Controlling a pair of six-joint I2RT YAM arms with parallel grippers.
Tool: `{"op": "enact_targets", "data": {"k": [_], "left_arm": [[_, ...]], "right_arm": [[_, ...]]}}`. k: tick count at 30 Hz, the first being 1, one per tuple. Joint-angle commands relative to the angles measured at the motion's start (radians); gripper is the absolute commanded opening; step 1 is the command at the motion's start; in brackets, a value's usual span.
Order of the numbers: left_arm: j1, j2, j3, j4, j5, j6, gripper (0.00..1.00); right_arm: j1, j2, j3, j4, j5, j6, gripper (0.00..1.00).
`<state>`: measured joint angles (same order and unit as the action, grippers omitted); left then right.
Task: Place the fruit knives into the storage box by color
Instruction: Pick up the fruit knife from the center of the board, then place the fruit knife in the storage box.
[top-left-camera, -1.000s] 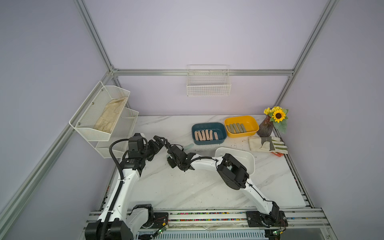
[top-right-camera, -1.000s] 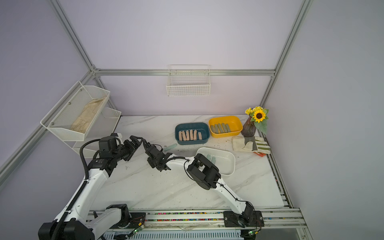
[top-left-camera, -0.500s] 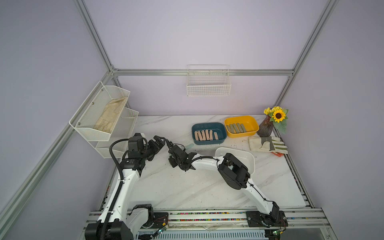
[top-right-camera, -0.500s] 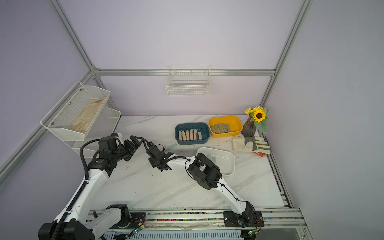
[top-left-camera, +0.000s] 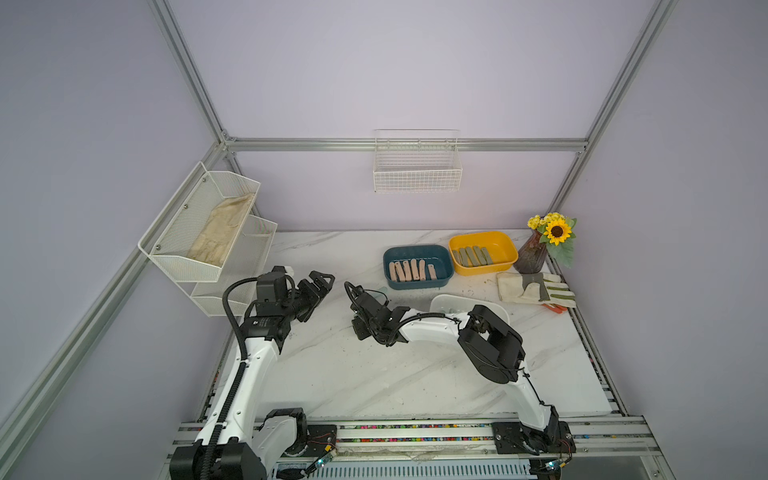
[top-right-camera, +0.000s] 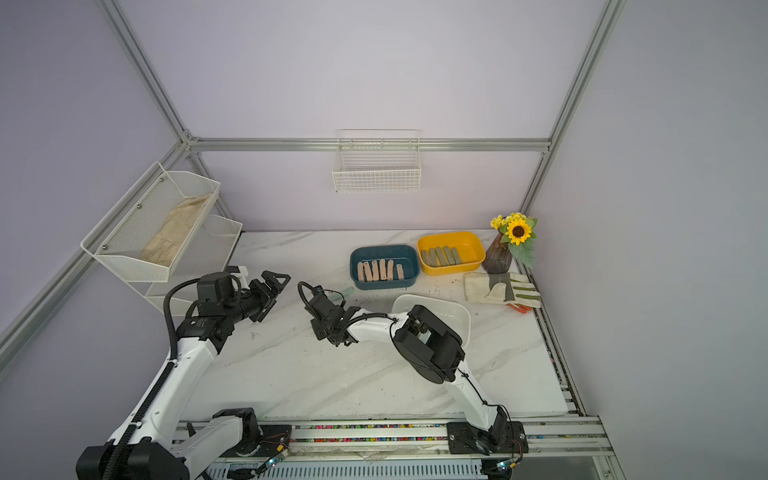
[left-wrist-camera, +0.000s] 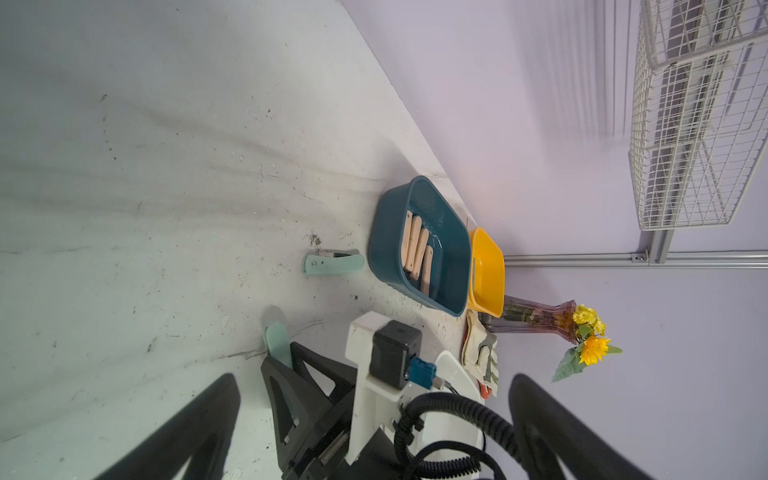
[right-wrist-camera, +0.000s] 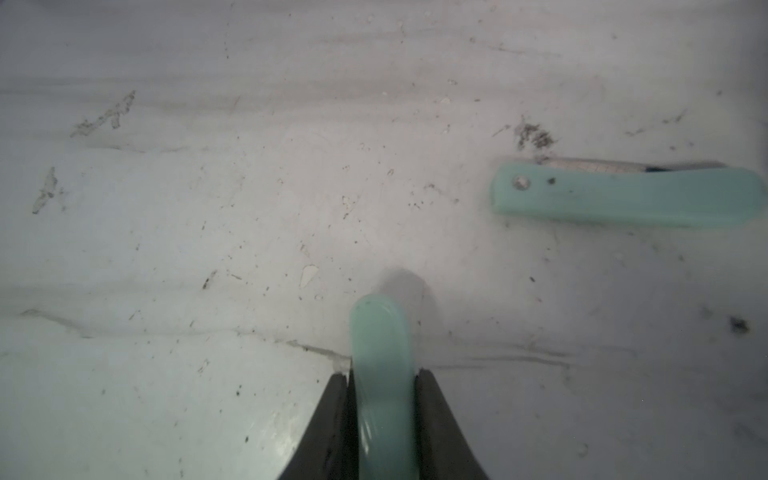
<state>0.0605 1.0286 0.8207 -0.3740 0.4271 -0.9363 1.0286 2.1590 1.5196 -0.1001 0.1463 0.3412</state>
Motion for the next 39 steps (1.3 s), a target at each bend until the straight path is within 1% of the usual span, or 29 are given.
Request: {"op": "enact_targets", "data": {"k": [1, 4, 7, 10, 15, 18, 21, 24, 25, 26, 30, 39], "left_arm": [[-0.007, -0.028, -0.021, 0.055, 0.047, -0.034, 1.00], [-0.037, -0.028, -0.026, 0.079, 0.049, -0.054, 1.00], [-0.103, -0.016, -0.028, 0.114, 0.019, -0.084, 1.00], [-0.203, 0.025, -0.016, 0.158, -0.023, -0.107, 1.00], [-0.398, 0.154, 0.045, 0.240, -0.069, -0.132, 1.00], [-0.494, 0.240, 0.096, 0.279, -0.084, -0.137, 1.00], [-0.568, 0.317, 0.138, 0.314, -0.097, -0.145, 1.00], [-0.624, 0.375, 0.173, 0.341, -0.100, -0.151, 1.00], [-0.636, 0.423, 0.184, 0.346, -0.099, -0.153, 1.00], [-0.654, 0.445, 0.195, 0.352, -0.099, -0.155, 1.00], [-0.701, 0.502, 0.223, 0.374, -0.099, -0.164, 1.00], [-0.711, 0.523, 0.261, 0.355, -0.107, -0.145, 1.00]], "right_arm": [[-0.024, -0.110, -0.048, 0.021, 0.036, 0.058, 0.21], [-0.047, -0.184, -0.103, 0.031, 0.048, 0.083, 0.21], [-0.076, -0.266, -0.163, 0.035, 0.066, 0.108, 0.21], [-0.116, -0.361, -0.236, 0.030, 0.082, 0.145, 0.21], [-0.200, -0.540, -0.383, 0.019, 0.111, 0.212, 0.21], [-0.250, -0.640, -0.467, -0.004, 0.132, 0.240, 0.21], [-0.297, -0.720, -0.530, -0.052, 0.159, 0.253, 0.21], [-0.346, -0.780, -0.584, -0.095, 0.182, 0.268, 0.22], [-0.358, -0.781, -0.596, -0.111, 0.196, 0.273, 0.22], [-0.372, -0.816, -0.611, -0.129, 0.209, 0.280, 0.22], [-0.423, -0.862, -0.680, -0.164, 0.229, 0.308, 0.21], [-0.483, -0.841, -0.785, -0.139, 0.245, 0.326, 0.22]]}}
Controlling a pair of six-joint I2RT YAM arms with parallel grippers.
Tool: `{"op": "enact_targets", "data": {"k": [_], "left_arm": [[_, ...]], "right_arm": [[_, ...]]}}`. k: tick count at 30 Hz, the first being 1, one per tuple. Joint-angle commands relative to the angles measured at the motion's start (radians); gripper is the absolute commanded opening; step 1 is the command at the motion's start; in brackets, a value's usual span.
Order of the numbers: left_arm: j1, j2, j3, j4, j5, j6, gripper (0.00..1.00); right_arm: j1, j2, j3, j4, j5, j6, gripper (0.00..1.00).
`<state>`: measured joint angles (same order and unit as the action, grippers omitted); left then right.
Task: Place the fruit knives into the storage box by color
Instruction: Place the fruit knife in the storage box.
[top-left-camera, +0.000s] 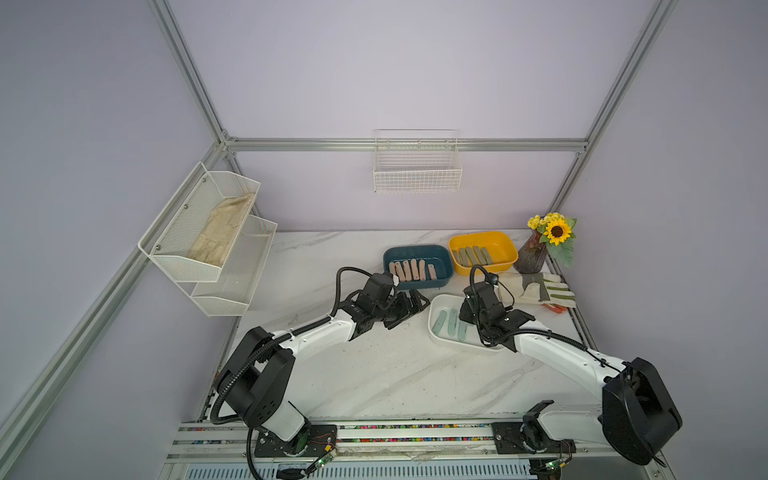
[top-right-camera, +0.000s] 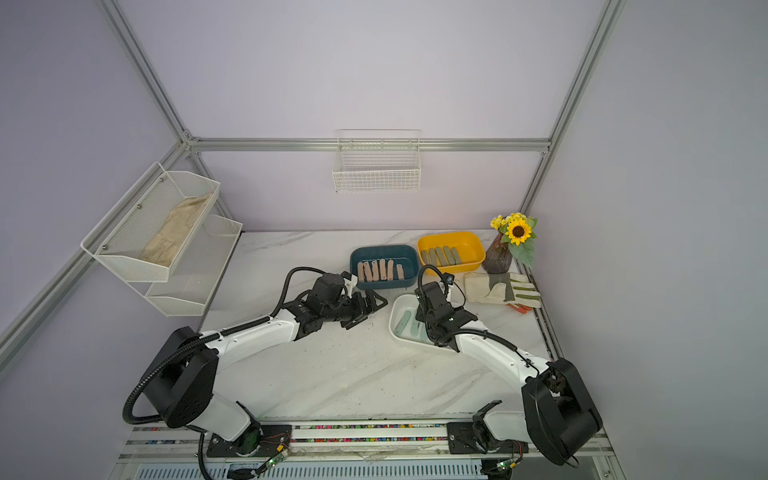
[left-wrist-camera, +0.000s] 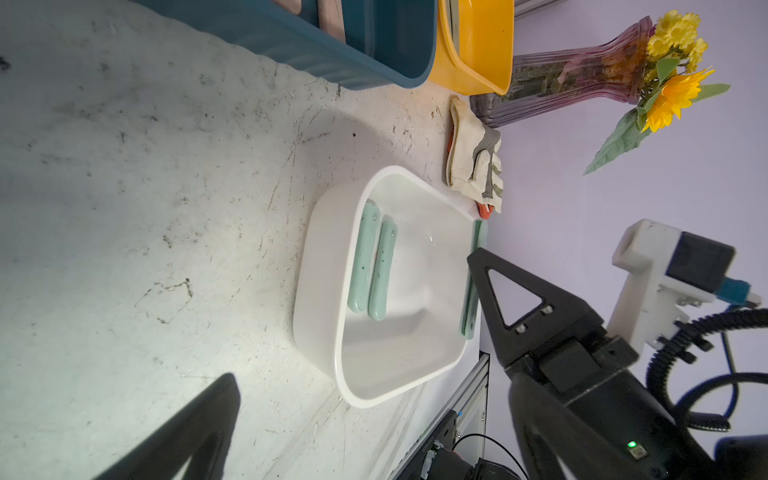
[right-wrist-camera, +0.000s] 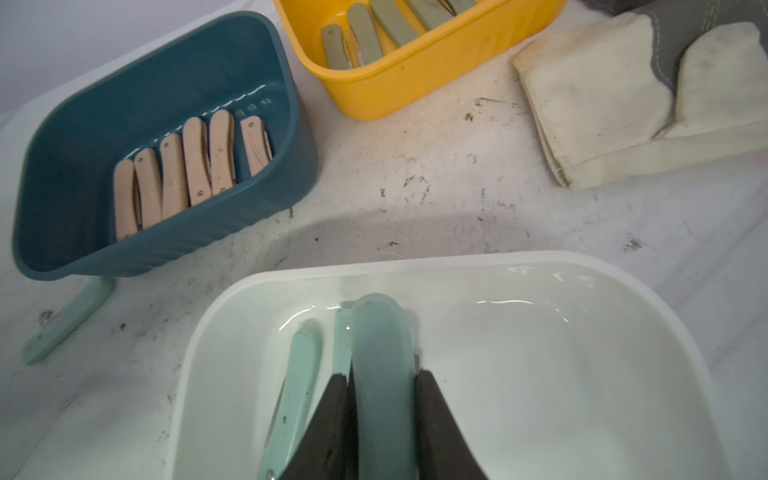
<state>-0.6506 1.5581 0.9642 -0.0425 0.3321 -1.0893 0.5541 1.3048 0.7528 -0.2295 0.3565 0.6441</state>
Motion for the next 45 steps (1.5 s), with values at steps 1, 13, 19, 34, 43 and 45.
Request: {"op": "enact_targets", "data": {"k": [1, 13, 19, 34, 43, 45], "left_arm": [[0.000, -0.007, 0.120, 0.019, -0.013, 0.012, 1.00], [0.000, -0.011, 0.128, 0.013, -0.015, 0.012, 1.00], [-0.001, -0.009, 0.136, 0.012, -0.015, 0.012, 1.00], [0.000, -0.024, 0.124, 0.001, -0.025, 0.017, 1.00], [0.001, -0.039, 0.120, -0.008, -0.030, 0.021, 1.00], [0.002, -0.044, 0.120, -0.011, -0.034, 0.023, 1.00]], "right_arm": [[-0.012, 0.020, -0.025, -0.005, 0.037, 0.025, 0.22], [-0.043, 0.118, -0.072, 0.057, 0.019, 0.028, 0.22], [-0.049, 0.151, -0.084, 0.082, 0.006, 0.022, 0.22], [-0.052, 0.191, -0.084, 0.105, -0.016, 0.029, 0.31], [-0.060, 0.169, -0.055, 0.093, -0.020, 0.026, 0.40], [-0.063, 0.150, -0.040, 0.083, -0.025, 0.024, 0.41]]}}
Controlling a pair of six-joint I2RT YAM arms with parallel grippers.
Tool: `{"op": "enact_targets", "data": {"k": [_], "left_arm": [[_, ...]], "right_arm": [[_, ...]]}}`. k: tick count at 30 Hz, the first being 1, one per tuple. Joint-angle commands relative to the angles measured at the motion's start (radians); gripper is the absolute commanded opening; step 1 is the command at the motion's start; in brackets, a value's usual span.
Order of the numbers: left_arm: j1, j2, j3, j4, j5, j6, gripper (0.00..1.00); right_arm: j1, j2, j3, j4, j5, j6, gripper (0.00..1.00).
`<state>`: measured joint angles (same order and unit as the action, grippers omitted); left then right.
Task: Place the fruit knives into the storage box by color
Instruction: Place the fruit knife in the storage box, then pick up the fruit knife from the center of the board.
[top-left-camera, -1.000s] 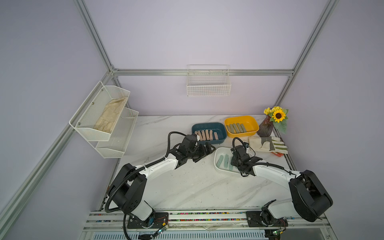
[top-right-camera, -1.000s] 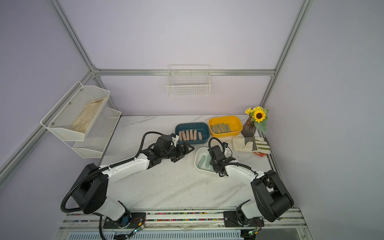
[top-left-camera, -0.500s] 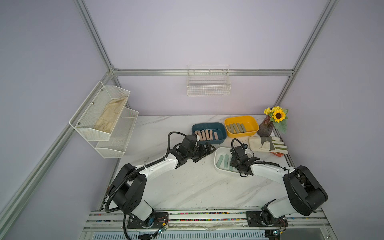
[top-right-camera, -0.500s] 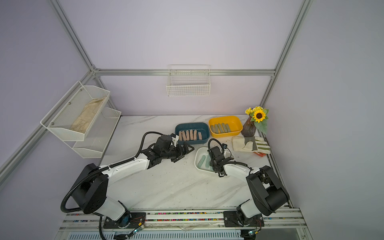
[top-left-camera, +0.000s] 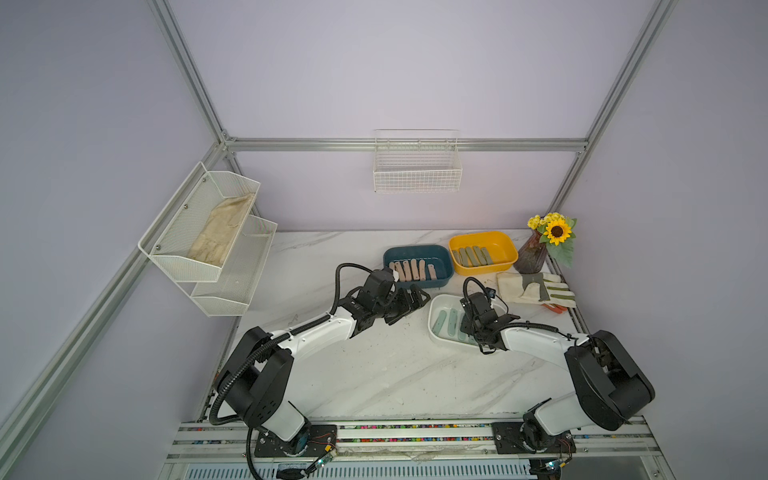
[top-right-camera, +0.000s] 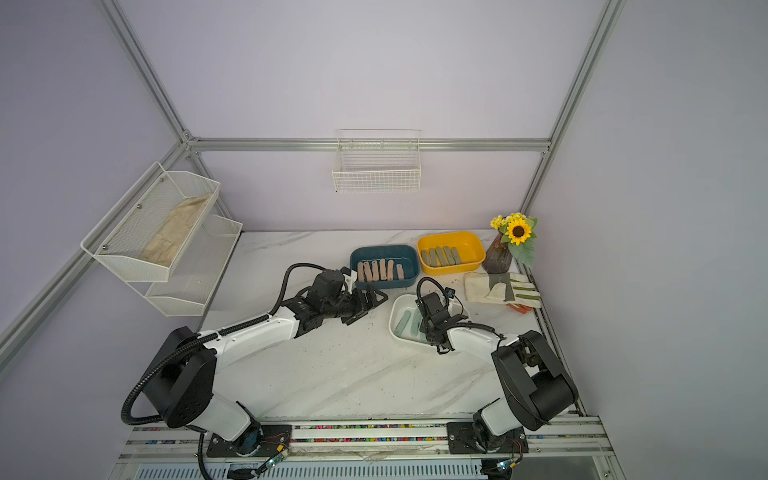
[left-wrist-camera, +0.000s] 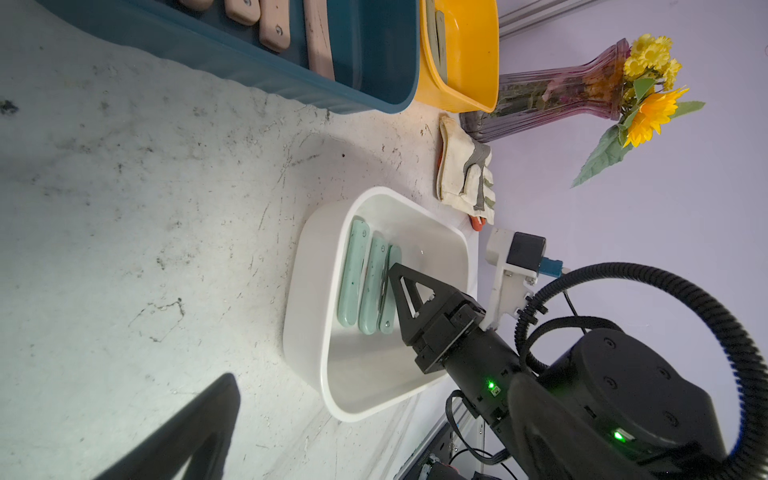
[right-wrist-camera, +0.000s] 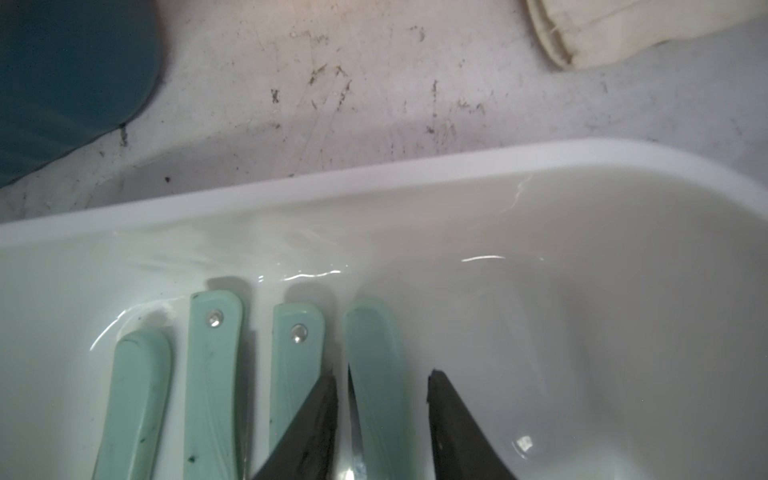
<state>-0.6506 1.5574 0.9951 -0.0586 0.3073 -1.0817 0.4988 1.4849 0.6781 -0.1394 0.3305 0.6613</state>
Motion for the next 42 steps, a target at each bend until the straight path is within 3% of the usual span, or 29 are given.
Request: {"op": "enact_targets", "data": {"k": [1, 10, 14, 21, 29, 35, 42], "left_arm": [[0.002, -0.046, 0.090, 0.005, -0.011, 0.017, 1.00], [0.023, -0.070, 0.081, -0.025, -0.022, 0.041, 1.00], [0.061, -0.103, 0.049, -0.037, -0.023, 0.052, 1.00], [0.175, -0.222, -0.044, -0.086, -0.016, 0.087, 1.00], [0.352, -0.374, -0.153, -0.152, -0.004, 0.126, 0.99], [0.431, -0.467, -0.189, -0.195, -0.039, 0.158, 1.00], [0.477, -0.503, -0.204, -0.225, -0.016, 0.167, 1.00]], "right_arm": [[-0.009, -0.041, 0.041, -0.011, -0.002, 0.004, 0.42], [-0.017, -0.140, 0.153, -0.042, -0.066, -0.053, 0.51], [-0.016, -0.117, 0.229, -0.040, -0.175, -0.097, 0.60], [-0.005, -0.036, 0.316, 0.032, -0.294, -0.110, 0.63], [0.174, 0.167, 0.463, 0.071, -0.294, -0.077, 0.71], [0.291, 0.351, 0.577, 0.111, -0.306, -0.046, 0.72], [0.345, 0.533, 0.687, 0.133, -0.323, -0.002, 0.73]]}}
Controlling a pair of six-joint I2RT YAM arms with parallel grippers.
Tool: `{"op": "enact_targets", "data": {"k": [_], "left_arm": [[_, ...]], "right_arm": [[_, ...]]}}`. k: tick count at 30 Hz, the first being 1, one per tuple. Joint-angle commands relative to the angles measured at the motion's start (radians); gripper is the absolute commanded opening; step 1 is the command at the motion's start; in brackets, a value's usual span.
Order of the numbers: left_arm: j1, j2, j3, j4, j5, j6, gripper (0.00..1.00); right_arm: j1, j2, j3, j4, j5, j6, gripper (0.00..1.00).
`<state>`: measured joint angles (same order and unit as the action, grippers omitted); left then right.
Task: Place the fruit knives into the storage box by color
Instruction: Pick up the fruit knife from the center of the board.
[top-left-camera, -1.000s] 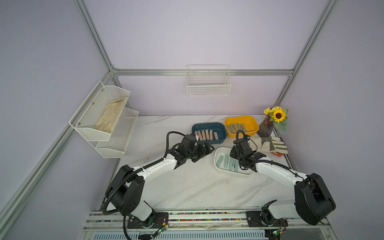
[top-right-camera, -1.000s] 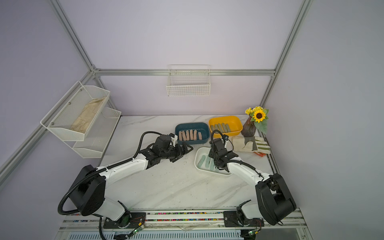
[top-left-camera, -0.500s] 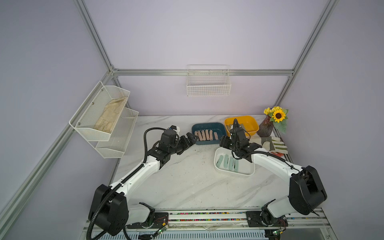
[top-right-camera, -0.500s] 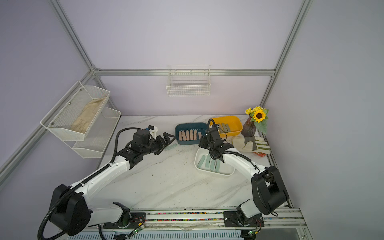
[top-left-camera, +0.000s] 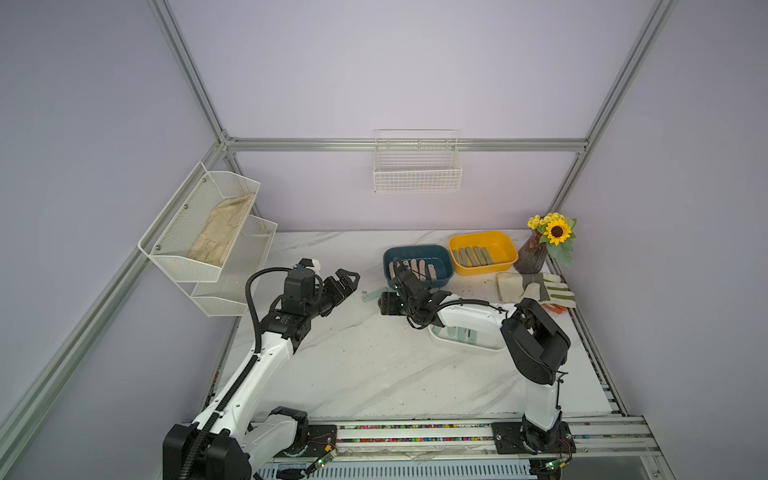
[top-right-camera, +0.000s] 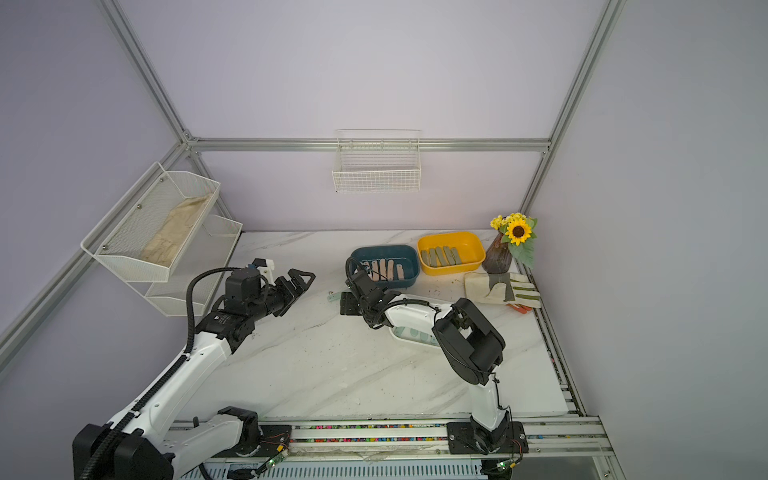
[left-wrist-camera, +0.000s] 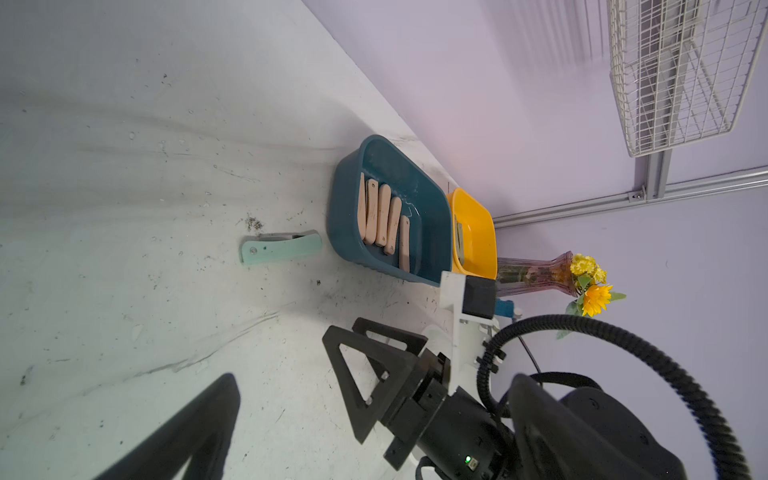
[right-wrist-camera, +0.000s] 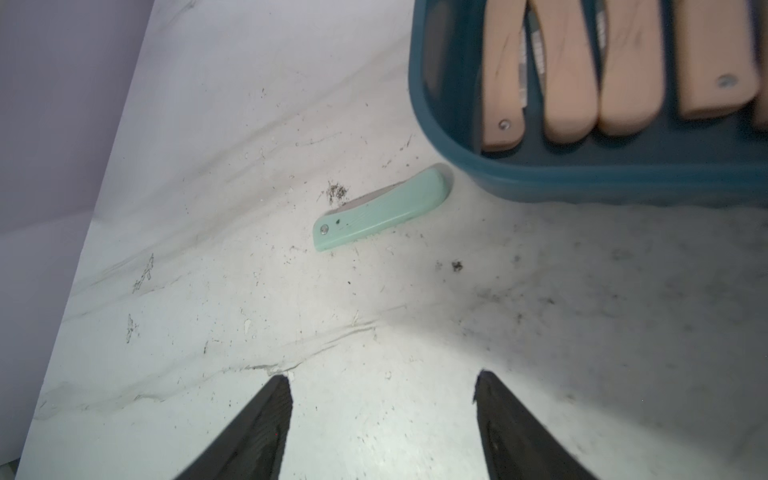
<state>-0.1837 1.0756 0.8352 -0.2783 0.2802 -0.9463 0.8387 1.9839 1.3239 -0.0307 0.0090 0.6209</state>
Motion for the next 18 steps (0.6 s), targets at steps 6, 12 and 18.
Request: {"op": "enact_targets", "data": {"k": [6, 12, 18], "left_arm": [[0.019, -0.043, -0.050, -0.024, 0.011, 0.034, 0.99], [0.025, -0.058, -0.055, -0.034, 0.009, 0.034, 1.00], [0.029, -0.063, -0.053, -0.033, 0.009, 0.034, 1.00]], "right_arm": [[0.005, 0.141, 0.107, 0.040, 0.004, 0.069, 0.73], [0.005, 0.238, 0.203, 0.019, 0.000, 0.084, 0.72], [0.005, 0.346, 0.349, -0.029, -0.006, 0.075, 0.72]]}}
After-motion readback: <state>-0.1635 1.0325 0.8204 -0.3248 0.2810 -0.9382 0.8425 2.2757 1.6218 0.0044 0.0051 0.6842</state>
